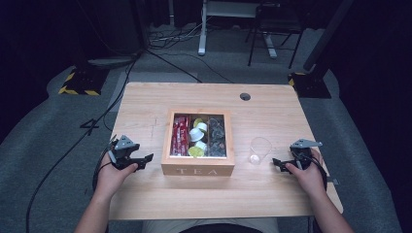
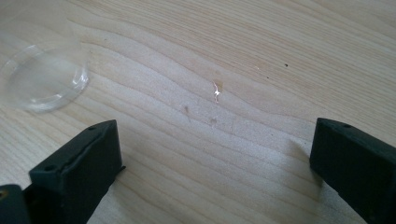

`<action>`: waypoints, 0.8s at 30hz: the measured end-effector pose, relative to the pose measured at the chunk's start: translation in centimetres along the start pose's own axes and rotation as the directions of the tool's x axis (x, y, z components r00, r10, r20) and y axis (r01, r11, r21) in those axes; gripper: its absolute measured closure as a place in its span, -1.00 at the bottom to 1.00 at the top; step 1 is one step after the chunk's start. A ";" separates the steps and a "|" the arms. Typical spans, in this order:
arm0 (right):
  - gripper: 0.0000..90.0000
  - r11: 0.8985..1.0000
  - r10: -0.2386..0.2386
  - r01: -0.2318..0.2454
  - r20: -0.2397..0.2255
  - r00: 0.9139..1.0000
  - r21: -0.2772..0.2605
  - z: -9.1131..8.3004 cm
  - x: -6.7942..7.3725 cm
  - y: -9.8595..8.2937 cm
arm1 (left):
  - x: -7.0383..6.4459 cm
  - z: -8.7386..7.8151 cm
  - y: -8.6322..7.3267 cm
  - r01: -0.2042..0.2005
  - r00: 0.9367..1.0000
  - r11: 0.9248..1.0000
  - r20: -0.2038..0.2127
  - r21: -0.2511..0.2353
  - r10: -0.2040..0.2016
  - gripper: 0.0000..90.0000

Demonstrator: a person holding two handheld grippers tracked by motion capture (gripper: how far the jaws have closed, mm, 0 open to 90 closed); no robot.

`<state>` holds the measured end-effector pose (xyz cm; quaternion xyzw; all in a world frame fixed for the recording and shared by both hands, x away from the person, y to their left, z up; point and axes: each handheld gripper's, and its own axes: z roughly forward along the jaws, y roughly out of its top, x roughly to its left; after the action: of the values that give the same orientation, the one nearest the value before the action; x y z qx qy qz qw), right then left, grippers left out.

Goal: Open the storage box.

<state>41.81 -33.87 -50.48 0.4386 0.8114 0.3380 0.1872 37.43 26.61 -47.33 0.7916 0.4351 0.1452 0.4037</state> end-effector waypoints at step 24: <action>-0.95 1.000 0.001 -0.001 -0.002 1.000 -0.001 0.0 0.0 0.0 | -4.8 -2.4 3.7 -0.078 0.988 0.997 0.132 -0.024 0.081 -0.34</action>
<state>41.82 -33.89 -50.49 0.4384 0.8113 0.3387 0.1865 35.39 22.91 -42.35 0.8124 0.3739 0.1120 0.4332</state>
